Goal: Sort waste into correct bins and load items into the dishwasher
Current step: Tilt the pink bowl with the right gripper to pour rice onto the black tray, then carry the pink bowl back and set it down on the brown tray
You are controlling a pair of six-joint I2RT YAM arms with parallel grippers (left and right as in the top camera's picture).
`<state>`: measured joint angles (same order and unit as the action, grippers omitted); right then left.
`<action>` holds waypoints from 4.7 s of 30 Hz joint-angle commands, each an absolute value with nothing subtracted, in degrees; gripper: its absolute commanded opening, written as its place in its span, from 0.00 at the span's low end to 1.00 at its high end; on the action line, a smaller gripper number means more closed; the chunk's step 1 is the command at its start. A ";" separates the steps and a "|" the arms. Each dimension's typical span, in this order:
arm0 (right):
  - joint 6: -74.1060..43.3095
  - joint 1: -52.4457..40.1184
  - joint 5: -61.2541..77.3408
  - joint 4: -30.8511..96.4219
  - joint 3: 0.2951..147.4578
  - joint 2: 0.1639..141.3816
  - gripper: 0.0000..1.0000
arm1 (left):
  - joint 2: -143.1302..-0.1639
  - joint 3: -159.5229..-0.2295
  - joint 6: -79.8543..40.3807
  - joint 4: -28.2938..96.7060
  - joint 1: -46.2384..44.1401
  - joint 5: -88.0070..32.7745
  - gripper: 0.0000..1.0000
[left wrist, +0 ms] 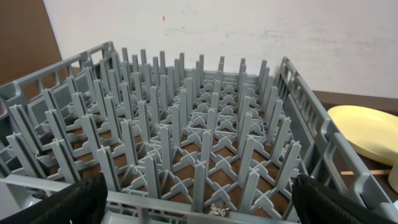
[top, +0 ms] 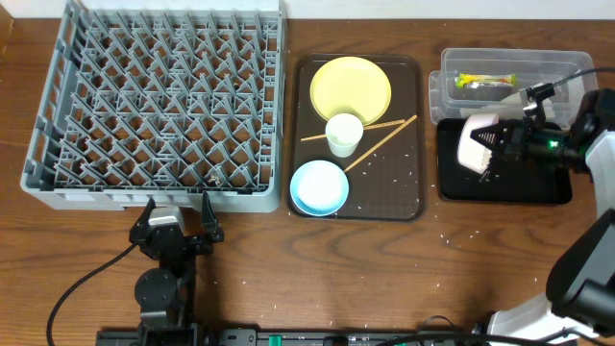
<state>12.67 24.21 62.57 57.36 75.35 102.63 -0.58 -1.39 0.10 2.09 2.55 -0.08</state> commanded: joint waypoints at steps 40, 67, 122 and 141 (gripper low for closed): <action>16.99 36.18 87.90 59.20 75.57 115.31 0.01 | -0.23 -0.23 0.82 4.19 2.37 0.60 0.96; 28.14 36.80 89.25 69.01 75.53 115.28 0.01 | -0.23 -0.23 0.82 4.19 2.37 0.60 0.96; -20.21 -28.05 4.21 70.85 86.96 106.45 0.01 | -0.23 -0.23 0.82 4.19 2.37 0.60 0.96; -22.26 -29.23 2.83 63.09 82.11 113.43 0.01 | -0.23 -0.23 0.82 4.19 2.37 0.60 0.96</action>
<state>-21.04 -28.75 3.79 63.53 83.24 111.79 -0.60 -1.39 0.10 2.09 2.55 -0.10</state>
